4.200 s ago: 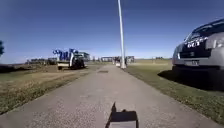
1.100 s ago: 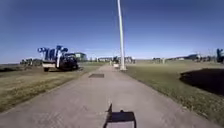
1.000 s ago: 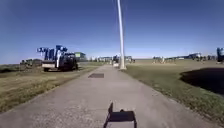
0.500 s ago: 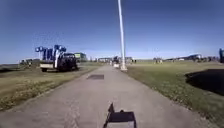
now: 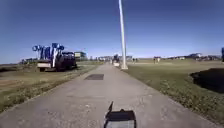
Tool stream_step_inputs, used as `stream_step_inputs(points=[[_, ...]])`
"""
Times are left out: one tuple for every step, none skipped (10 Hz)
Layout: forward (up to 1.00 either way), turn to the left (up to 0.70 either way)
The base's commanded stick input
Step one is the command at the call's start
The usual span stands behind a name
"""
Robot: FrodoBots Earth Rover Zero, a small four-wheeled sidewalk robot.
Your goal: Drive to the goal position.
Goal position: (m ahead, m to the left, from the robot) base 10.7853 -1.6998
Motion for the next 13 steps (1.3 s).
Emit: stream_step_inputs(points=[[1.00, 0.00], [1.00, 0.00], [1.00, 0.00], [1.00, 0.00], [1.00, 0.00], [1.00, 0.00], [1.00, 0.00], [1.00, 0.00], [1.00, 0.00], [1.00, 0.00], [1.00, 0.00], [1.00, 0.00], [1.00, 0.00]])
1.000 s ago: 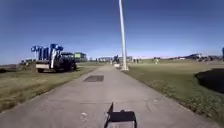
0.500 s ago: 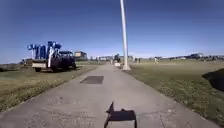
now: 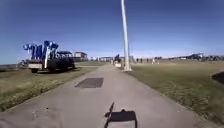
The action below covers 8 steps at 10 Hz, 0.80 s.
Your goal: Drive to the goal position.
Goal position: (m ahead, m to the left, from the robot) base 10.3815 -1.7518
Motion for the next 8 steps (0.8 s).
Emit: stream_step_inputs(points=[[1.00, 0.00], [1.00, 0.00], [1.00, 0.00], [1.00, 0.00], [1.00, 0.00], [1.00, 0.00], [1.00, 0.00], [1.00, 0.00]])
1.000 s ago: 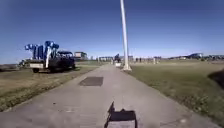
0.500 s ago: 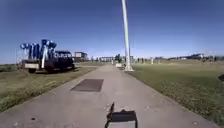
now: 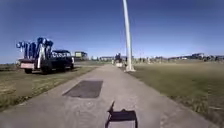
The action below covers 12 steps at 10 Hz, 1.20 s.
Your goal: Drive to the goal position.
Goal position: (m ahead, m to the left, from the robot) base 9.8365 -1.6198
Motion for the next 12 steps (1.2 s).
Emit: stream_step_inputs(points=[[1.00, 0.00], [1.00, 0.00], [1.00, 0.00], [1.00, 0.00], [1.00, 0.00], [1.00, 0.00], [1.00, 0.00], [1.00, 0.00], [1.00, 0.00], [1.00, 0.00], [1.00, 0.00], [1.00, 0.00]])
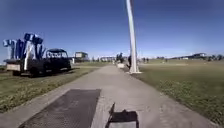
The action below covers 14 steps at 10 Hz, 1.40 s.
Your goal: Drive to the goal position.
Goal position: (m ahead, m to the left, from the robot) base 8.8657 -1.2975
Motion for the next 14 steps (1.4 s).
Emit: stream_step_inputs(points=[[1.00, 0.00], [1.00, 0.00], [1.00, 0.40], [1.00, 0.40], [1.00, 0.00], [1.00, 0.00], [1.00, 0.00], [1.00, 0.00], [1.00, 0.00], [1.00, 0.00], [1.00, 0.00], [1.00, 0.00], [1.00, 0.00], [1.00, 0.00]])
